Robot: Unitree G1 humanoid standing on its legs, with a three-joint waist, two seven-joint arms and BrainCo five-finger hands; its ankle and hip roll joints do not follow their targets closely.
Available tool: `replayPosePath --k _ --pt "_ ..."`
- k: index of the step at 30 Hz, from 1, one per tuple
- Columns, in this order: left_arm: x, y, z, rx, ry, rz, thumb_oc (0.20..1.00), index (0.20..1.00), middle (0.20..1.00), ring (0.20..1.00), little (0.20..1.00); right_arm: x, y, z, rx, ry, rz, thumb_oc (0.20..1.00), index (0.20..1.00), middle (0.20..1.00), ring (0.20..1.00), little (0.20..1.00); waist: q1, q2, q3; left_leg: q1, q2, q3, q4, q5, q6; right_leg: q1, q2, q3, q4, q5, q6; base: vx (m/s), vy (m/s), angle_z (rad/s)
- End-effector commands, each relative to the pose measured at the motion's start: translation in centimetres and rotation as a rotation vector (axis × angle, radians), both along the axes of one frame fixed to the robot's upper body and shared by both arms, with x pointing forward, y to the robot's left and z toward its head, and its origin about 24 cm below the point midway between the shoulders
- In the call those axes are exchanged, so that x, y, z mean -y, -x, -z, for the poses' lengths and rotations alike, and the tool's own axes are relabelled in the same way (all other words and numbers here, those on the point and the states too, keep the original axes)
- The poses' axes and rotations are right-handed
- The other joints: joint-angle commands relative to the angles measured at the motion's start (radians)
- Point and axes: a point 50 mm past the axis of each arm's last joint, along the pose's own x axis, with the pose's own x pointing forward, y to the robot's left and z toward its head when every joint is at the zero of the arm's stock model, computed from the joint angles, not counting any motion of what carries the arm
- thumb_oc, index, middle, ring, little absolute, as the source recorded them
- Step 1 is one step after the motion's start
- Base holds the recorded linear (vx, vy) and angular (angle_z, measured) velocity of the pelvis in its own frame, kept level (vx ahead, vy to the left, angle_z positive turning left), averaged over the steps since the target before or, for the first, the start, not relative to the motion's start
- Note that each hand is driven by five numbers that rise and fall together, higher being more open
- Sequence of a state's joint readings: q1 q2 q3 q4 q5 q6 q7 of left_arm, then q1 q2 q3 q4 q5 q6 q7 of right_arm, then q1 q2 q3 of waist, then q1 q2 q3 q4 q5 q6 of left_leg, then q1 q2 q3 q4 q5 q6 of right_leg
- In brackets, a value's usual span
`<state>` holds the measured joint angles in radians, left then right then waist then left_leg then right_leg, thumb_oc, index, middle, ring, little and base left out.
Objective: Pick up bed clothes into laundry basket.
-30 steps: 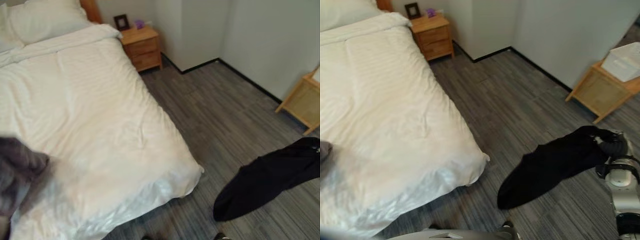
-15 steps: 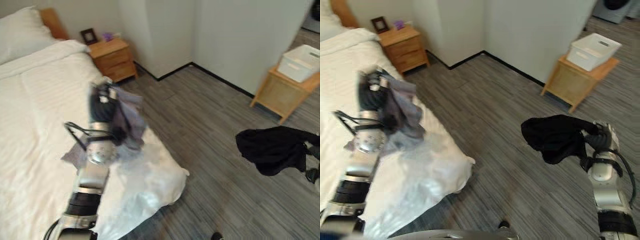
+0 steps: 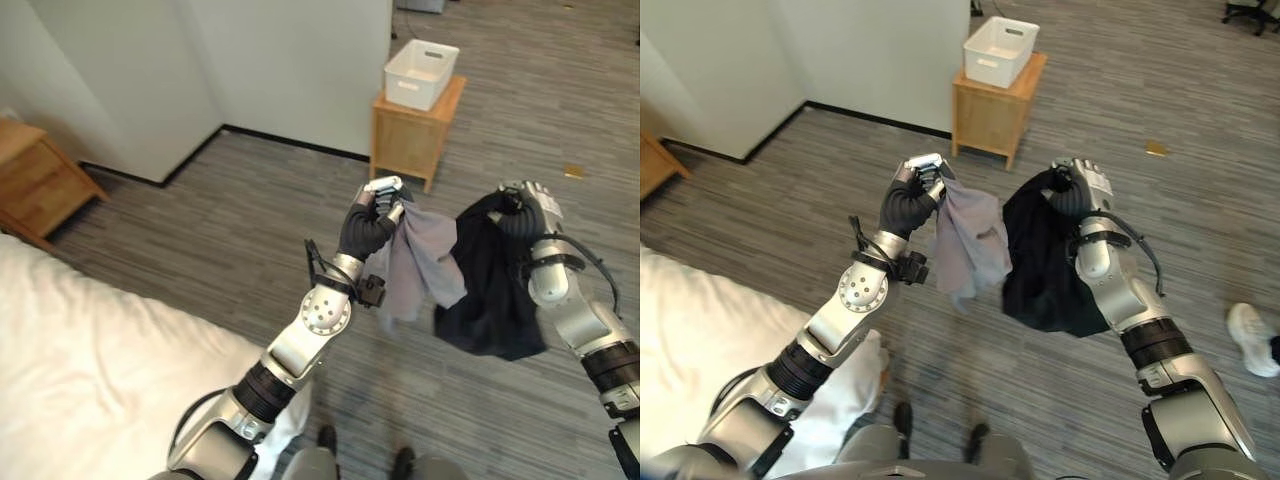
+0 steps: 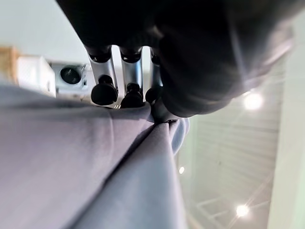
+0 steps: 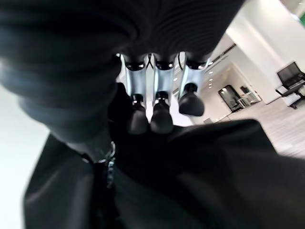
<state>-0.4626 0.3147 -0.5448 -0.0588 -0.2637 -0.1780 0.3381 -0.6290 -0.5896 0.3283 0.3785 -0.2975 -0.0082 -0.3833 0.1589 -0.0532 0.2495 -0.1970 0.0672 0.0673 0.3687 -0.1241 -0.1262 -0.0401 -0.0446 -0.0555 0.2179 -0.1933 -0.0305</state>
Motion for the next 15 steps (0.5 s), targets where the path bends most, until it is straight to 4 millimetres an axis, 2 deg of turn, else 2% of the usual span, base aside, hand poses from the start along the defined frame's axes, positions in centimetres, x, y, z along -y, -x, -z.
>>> replayPosePath --k 1,2,3,4,5,6,7,8,9,10,11,13,14,15 --pt "2.2 0.0 -4.5 0.151 0.13 0.052 0.2 0.2 0.2 0.2 0.2 -2.1 -0.1 -6.7 0.267 0.089 -0.076 0.2 0.2 0.2 0.2 0.2 0.05 0.061 -0.085 -0.033 -0.098 -0.006 -0.42 0.271 0.094 0.348 0.02 0.058 -0.305 0.011 0.125 0.56 -0.028 -1.53" --pt "2.2 -0.1 -4.3 0.147 0.114 0.04 0.2 0.2 0.2 0.2 0.2 -2.6 -0.3 -6.8 0.275 0.092 -0.076 0.2 0.2 0.2 0.2 0.2 0.05 0.044 -0.089 -0.02 -0.103 0.003 -0.423 0.274 0.113 0.343 0.018 0.062 -0.247 0.021 0.127 0.46 -0.022 -1.17" --pt "2.0 -0.2 -4.0 0.14 0.1 0.024 0.2 0.2 0.2 0.2 0.2 -3.3 -0.6 -6.9 0.281 0.09 -0.079 0.2 0.2 0.2 0.2 0.2 0.057 0.032 -0.092 -0.003 -0.099 0.016 -0.424 0.273 0.13 0.32 0.033 0.061 -0.176 0.052 0.151 0.34 -0.04 -0.76" --pt "1.1 -0.4 -4.2 0.148 0.107 -0.026 0.2 0.2 0.2 0.2 0.2 -2.4 1.0 -5.1 0.252 0.069 -0.092 0.2 0.2 0.2 0.2 0.2 0.027 0.016 -0.09 0.029 -0.097 0.047 -0.436 0.252 0.14 0.255 0.037 0.062 -0.061 0.107 0.216 0.31 -0.043 -1.0" --pt "0.4 -0.9 -3.9 0.139 0.072 -0.089 0.2 0.2 0.2 0.2 0.2 -1.5 2.4 -4.5 0.253 0.078 -0.092 0.2 0.2 0.2 0.2 0.2 -0.017 0.02 -0.076 0.071 -0.078 0.064 -0.447 0.244 0.144 0.195 0.044 0.06 0.069 0.173 0.273 0.37 -0.033 -1.04" --pt "-0.5 -1.0 -3.9 0.152 0.048 -0.132 0.2 0.2 0.2 0.2 0.2 -0.6 3.6 -5.1 0.289 0.079 -0.095 0.2 0.2 0.2 0.2 0.2 -0.059 0.036 -0.07 0.111 -0.053 0.073 -0.456 0.23 0.138 0.135 0.055 0.043 0.179 0.208 0.292 0.29 -0.012 -0.92" --pt "-0.4 -1.0 -3.8 0.15 0.049 -0.13 0.2 0.2 0.2 0.2 0.2 -0.5 3.7 -5.0 0.287 0.08 -0.093 0.2 0.2 0.2 0.2 0.2 -0.06 0.03 -0.074 0.114 -0.063 0.071 -0.456 0.216 0.139 0.137 0.046 0.04 0.186 0.194 0.292 0.4 0.0 -0.39" --pt "-0.9 -1.1 -3.9 0.18 0.0 -0.168 0.2 0.2 0.2 0.2 0.2 0.1 4.6 -5.1 0.312 0.047 -0.112 0.2 0.2 0.2 0.2 0.2 -0.111 0.078 -0.056 0.169 0.0 0.093 -0.456 0.189 0.116 0.02 0.018 -0.072 0.333 0.259 0.292 0.26 0.003 -0.08" --pt "-0.8 -1.1 -3.9 0.181 0.001 -0.168 0.2 0.2 0.2 0.2 0.2 0.1 4.6 -5.1 0.313 0.048 -0.112 0.2 0.2 0.2 0.2 0.2 -0.117 0.076 -0.055 0.167 -0.004 0.086 -0.456 0.189 0.117 0.015 0.013 -0.079 0.347 0.251 0.292 0.5 0.041 -0.39" --pt "-1.1 -1.1 -4.3 0.204 -0.012 -0.17 0.2 0.2 0.2 0.2 0.2 -0.1 4.8 -5.9 0.34 0.05 -0.132 0.2 0.2 0.2 0.2 0.2 -0.147 0.095 -0.046 0.193 0.01 0.084 -0.456 0.163 0.106 -0.052 -0.079 -0.163 0.328 0.226 0.292 0.44 0.057 -0.58" --pt "-1.0 -1.0 -4.5 0.223 -0.03 -0.171 0.2 0.2 0.2 0.2 0.2 -0.2 5.2 -6.6 0.368 0.021 -0.152 0.2 0.2 0.2 0.2 0.2 -0.163 0.097 -0.036 0.211 -0.001 0.069 -0.456 0.144 0.106 -0.093 -0.093 -0.172 0.287 0.204 0.282 0.6 0.035 -0.54" --pt "-1.1 -0.8 -4.4 0.233 -0.048 -0.169 0.2 0.2 0.2 0.2 0.2 0.2 6.1 -7.6 0.419 -0.013 -0.172 0.2 0.2 0.2 0.2 0.2 -0.193 0.089 -0.039 0.244 -0.015 0.053 -0.456 0.106 0.097 -0.139 -0.106 -0.188 0.141 0.183 0.239 0.47 -0.119 -0.02" --pt "-1.0 -0.8 -4.1 0.219 -0.055 -0.165 0.2 0.2 0.2 0.2 0.2 0.1 6.4 -8.2 0.446 -0.016 -0.185 0.2 0.2 0.2 0.2 0.2 -0.205 0.077 -0.041 0.268 -0.022 0.046 -0.456 0.08 0.088 -0.159 -0.12 -0.197 0.015 0.189 0.226 0.54 -0.244 0.43" --pt "-1.1 -1.0 -4.0 0.209 -0.059 -0.166 0.2 0.2 0.2 0.2 0.2 -0.1 6.7 -8.8 0.472 -0.018 -0.198 0.2 0.2 0.2 0.2 0.2 -0.219 0.077 -0.046 0.302 -0.014 0.035 -0.456 0.042 0.075 -0.155 -0.126 -0.225 -0.121 0.23 0.233 0.55 -0.263 0.45"
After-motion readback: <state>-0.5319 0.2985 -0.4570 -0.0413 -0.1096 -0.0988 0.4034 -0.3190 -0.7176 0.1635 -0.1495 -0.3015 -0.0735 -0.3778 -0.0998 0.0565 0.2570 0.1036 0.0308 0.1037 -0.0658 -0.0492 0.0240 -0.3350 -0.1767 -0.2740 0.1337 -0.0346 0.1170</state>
